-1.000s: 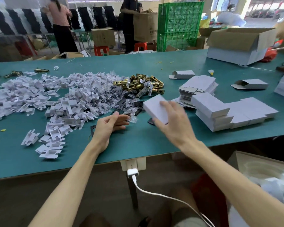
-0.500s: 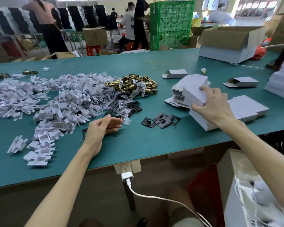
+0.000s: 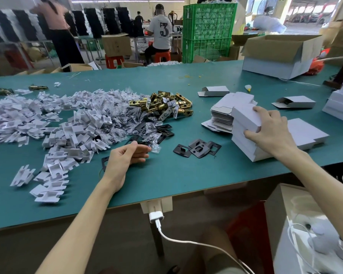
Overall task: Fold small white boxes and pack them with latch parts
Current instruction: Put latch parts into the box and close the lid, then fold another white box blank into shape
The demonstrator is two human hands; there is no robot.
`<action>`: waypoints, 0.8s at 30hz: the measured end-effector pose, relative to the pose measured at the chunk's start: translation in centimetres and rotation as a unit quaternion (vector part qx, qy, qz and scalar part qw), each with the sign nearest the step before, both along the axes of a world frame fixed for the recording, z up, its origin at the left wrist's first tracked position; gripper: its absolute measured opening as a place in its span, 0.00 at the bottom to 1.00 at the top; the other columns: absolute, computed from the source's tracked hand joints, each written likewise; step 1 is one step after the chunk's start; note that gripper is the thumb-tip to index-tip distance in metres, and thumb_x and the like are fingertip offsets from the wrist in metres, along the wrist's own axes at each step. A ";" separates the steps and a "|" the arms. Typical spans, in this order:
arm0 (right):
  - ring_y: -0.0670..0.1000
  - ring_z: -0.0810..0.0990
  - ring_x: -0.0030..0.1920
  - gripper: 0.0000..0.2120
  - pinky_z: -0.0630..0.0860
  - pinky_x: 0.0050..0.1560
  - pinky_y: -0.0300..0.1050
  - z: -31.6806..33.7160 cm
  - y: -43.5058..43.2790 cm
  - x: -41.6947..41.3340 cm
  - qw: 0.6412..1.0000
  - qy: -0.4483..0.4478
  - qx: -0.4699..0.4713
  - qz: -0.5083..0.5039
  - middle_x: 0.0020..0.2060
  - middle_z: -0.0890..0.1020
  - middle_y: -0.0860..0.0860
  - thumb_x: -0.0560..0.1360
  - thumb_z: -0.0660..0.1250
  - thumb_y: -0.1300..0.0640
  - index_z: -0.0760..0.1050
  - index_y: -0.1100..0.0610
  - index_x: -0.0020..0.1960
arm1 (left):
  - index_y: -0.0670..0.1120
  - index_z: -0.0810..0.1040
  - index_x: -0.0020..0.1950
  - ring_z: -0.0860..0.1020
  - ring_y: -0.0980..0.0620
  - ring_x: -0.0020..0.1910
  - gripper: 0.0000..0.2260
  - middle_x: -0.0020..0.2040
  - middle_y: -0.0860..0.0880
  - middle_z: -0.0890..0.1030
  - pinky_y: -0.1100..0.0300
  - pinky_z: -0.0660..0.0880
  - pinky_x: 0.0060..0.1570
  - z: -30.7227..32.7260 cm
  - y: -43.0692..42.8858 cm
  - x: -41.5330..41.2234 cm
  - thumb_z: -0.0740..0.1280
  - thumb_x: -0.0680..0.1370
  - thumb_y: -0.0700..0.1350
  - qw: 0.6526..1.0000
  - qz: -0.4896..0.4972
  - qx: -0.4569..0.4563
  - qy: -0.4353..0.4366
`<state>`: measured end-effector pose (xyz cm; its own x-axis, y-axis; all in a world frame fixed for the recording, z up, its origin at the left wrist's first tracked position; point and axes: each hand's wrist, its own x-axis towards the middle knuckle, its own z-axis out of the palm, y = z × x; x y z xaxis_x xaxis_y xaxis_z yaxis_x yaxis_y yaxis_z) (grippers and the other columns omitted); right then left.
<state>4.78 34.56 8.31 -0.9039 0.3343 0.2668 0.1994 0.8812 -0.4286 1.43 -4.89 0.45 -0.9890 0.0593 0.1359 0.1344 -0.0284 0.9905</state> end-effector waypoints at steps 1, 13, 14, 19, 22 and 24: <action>0.64 0.65 0.65 0.37 0.68 0.62 0.58 0.2 0.0 0.0 1.000 -0.009 0.002 -0.001 0.67 0.68 0.61 0.75 0.72 0.52 0.60 0.51 0.80 | 0.42 0.88 0.51 0.86 0.43 0.50 0.18 0.52 0.42 0.88 0.58 0.83 0.50 0.0 0.0 0.0 0.61 0.87 0.48 1.000 0.000 0.000 -0.001; 0.64 0.67 0.72 0.18 0.62 0.74 0.55 2.4 -9.0 -7.2 0.950 -0.044 0.296 0.094 0.72 0.67 0.67 0.81 0.63 0.57 0.69 0.67 0.66 | 0.47 0.90 0.48 0.86 0.44 0.47 0.17 0.51 0.43 0.88 0.59 0.83 0.48 0.0 0.1 -0.1 0.62 0.86 0.48 1.000 0.003 -0.007 -0.004; 0.64 0.69 0.68 0.16 0.67 0.69 0.53 2.3 -9.6 -8.3 0.951 -0.054 0.289 0.094 0.69 0.68 0.66 0.80 0.63 0.60 0.69 0.67 0.65 | 0.47 0.90 0.48 0.86 0.45 0.47 0.17 0.51 0.43 0.88 0.59 0.83 0.48 0.0 0.0 -0.1 0.62 0.86 0.48 1.000 0.004 -0.004 -0.006; 0.68 0.59 0.76 0.30 0.63 0.75 0.60 1.0 -10.7 -13.2 0.943 -0.130 0.304 0.040 0.75 0.60 0.71 0.79 0.64 0.64 0.57 0.73 0.75 | 0.45 0.89 0.48 0.86 0.45 0.46 0.17 0.50 0.41 0.88 0.60 0.83 0.47 0.1 -0.2 -0.3 0.63 0.86 0.47 1.000 0.013 0.017 -0.016; 0.72 0.49 0.79 0.33 0.51 0.77 0.67 0.0 -10.5 -14.3 0.935 -0.201 0.292 -0.019 0.78 0.50 0.73 0.79 0.60 0.68 0.47 0.76 0.77 | 0.45 0.89 0.48 0.86 0.45 0.46 0.17 0.50 0.42 0.88 0.60 0.82 0.47 0.0 -0.2 -0.4 0.63 0.86 0.48 1.000 0.013 0.013 -0.016; 0.72 0.59 0.76 0.32 0.60 0.75 0.64 -1.0 -10.0 -14.4 0.941 -0.191 0.277 -0.041 0.74 0.60 0.74 0.77 0.63 0.67 0.53 0.75 0.76 | 0.46 0.89 0.48 0.86 0.45 0.46 0.17 0.50 0.43 0.88 0.59 0.82 0.48 -0.1 -0.3 -0.5 0.63 0.86 0.48 1.000 0.013 0.010 -0.016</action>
